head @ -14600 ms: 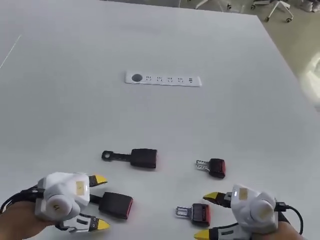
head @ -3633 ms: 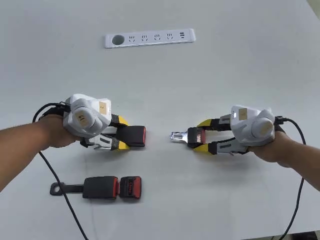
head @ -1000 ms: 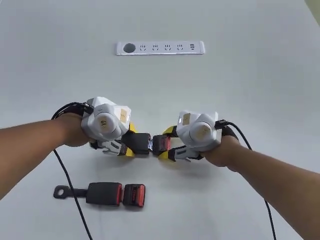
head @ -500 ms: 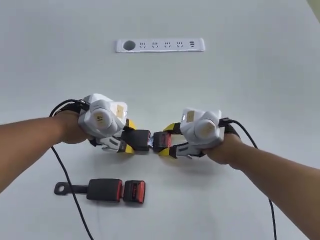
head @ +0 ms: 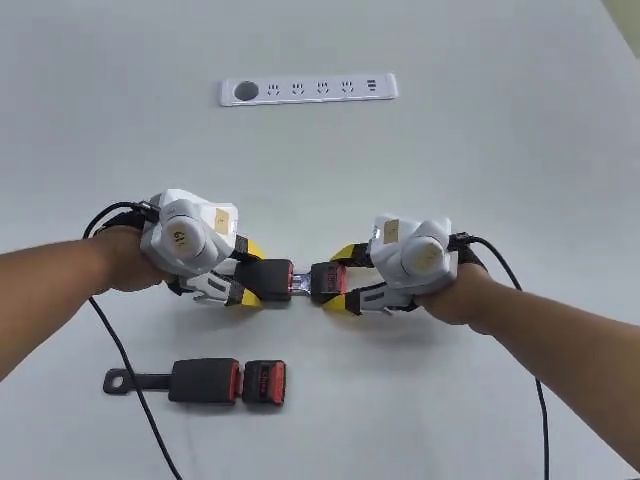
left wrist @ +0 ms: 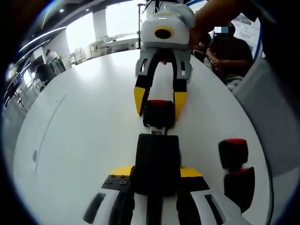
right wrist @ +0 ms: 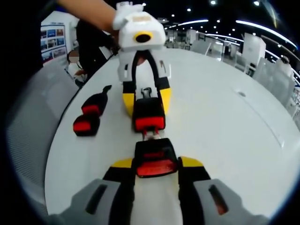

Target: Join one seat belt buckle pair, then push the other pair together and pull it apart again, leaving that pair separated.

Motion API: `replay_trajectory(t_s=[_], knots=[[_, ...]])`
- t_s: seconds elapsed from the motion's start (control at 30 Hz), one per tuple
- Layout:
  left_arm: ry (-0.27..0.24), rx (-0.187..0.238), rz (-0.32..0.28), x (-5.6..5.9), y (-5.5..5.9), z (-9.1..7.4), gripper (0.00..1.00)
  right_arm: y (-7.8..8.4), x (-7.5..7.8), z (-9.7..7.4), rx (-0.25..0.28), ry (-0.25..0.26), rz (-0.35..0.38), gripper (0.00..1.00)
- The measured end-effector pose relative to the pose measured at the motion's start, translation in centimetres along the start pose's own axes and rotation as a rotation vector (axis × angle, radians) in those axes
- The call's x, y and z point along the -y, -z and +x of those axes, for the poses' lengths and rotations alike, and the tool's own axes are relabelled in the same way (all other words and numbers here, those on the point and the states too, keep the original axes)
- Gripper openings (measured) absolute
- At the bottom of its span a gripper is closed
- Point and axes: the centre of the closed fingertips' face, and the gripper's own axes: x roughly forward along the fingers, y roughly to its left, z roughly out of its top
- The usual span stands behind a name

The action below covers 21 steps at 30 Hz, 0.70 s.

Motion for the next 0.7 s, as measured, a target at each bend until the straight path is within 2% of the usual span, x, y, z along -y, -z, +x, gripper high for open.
replay_trajectory(t_s=[0.3,0.7], knots=[[-0.011,0.030,-0.036,0.1,-0.2,-0.2,0.35,1.7,-0.2,-1.7,0.011,0.013,0.028,0.36],[-0.011,0.029,-0.043,0.2,-0.3,-0.3,0.35,4.0,-0.3,-4.1,0.015,0.026,0.040,0.36]])
